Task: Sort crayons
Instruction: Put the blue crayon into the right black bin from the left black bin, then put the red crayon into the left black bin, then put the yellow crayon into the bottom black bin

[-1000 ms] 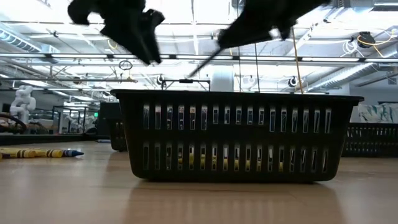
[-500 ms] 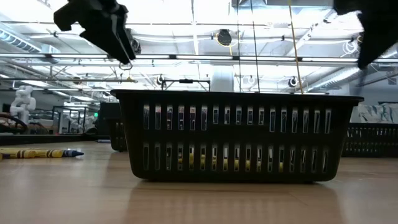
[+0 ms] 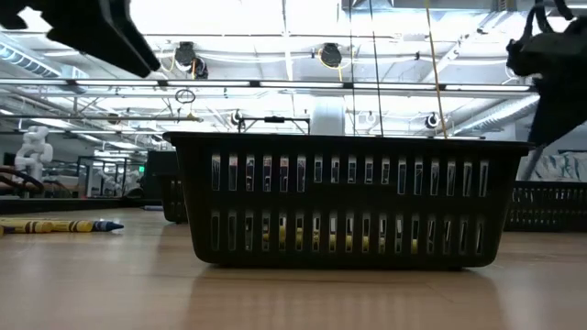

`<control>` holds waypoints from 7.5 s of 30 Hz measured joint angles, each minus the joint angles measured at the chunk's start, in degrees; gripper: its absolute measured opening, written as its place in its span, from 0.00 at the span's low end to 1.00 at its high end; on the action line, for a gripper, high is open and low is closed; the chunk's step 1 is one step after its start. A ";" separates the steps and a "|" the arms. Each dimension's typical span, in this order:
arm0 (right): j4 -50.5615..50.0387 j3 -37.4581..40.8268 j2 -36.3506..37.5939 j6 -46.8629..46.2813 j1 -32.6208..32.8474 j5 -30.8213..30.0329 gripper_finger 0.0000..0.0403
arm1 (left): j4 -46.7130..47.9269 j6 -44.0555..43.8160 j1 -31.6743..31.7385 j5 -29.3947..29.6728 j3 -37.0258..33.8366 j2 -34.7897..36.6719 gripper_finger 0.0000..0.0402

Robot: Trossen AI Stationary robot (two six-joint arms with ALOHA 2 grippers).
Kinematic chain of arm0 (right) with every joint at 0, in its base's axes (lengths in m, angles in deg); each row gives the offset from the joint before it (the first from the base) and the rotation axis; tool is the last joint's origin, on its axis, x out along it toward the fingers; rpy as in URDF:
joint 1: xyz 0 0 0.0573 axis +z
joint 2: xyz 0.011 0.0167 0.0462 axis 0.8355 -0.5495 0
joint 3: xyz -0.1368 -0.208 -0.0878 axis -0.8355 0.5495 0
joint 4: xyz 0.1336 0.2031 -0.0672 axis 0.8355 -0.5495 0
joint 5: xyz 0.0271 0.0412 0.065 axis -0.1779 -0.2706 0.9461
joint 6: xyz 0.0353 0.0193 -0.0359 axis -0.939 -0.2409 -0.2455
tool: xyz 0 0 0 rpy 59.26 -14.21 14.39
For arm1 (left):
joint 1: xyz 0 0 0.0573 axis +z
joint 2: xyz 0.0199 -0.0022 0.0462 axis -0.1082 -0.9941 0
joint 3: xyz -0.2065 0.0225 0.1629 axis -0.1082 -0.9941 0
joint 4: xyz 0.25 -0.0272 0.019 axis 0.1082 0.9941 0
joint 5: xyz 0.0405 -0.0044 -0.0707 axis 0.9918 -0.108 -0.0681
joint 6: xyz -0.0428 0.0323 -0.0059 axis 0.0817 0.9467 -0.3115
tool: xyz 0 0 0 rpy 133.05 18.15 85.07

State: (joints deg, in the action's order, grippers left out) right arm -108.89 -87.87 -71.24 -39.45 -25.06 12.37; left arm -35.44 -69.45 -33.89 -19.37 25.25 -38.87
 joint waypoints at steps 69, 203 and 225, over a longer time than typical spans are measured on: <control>66.32 -20.39 -57.62 96.03 -57.22 37.56 0.27 | -53.47 41.38 50.04 -49.19 -27.24 22.93 0.45; 42.71 5.16 -26.69 70.53 -65.03 16.39 0.36 | -44.09 27.85 40.29 -26.04 -39.63 45.20 0.45; 44.69 5.13 -24.84 73.50 -66.66 12.85 0.35 | -44.03 27.85 40.29 -26.11 -39.63 45.18 0.45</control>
State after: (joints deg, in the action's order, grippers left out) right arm -64.20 -82.74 -96.08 34.05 -91.73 25.22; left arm -79.46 -41.60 6.40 -45.48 -14.38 6.31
